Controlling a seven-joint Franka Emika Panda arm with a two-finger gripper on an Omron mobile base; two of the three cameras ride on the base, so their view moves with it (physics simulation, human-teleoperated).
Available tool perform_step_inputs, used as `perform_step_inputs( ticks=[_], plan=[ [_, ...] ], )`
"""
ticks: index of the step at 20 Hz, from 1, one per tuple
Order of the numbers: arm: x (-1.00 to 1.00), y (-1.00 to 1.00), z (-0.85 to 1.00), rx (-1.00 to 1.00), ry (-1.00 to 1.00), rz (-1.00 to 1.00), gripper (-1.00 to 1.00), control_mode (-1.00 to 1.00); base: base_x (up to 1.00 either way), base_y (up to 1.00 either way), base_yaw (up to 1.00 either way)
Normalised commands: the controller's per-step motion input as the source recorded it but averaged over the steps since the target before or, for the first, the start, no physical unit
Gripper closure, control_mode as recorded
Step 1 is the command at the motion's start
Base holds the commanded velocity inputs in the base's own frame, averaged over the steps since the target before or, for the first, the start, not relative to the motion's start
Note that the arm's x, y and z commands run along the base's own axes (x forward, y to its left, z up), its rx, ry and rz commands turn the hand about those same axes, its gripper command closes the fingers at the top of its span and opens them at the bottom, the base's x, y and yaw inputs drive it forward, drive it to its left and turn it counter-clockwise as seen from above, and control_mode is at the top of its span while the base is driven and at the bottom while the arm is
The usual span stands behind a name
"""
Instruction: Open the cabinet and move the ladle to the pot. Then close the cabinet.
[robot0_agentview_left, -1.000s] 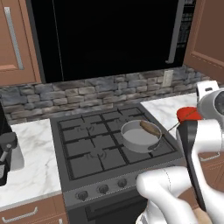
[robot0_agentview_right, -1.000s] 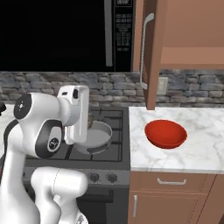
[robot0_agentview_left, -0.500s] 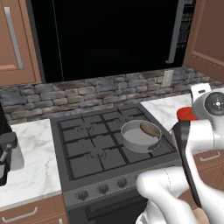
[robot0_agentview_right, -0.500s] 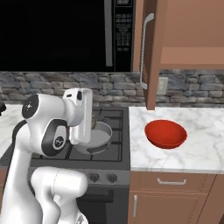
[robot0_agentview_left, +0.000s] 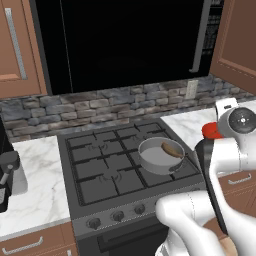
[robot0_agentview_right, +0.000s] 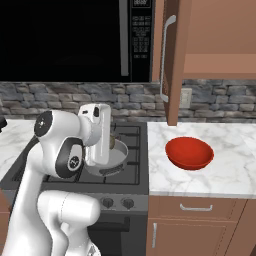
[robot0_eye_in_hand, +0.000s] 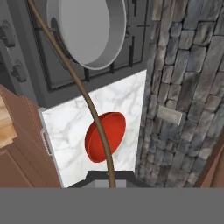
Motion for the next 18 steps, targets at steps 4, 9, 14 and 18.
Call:
perform_step_inputs(
  ticks=[4,9,14,18],
  plan=[
    [0.21,-0.02,-0.36,-0.03,-0.01,0.0,1.0,-1.0,0.0,0.0,0.0],
    [0.27,-0.01,-0.27,-0.02,-0.03,0.0,1.0,-1.0,0.0,0.0,0.0],
    [0.28,-0.14,-0.1,0.0,-0.07,0.0,1.0,-1.0,0.0,0.0,0.0],
    [0.29,-0.13,-0.16,0.0,-0.07,0.0,1.0,-1.0,0.0,0.0,0.0]
  ],
)
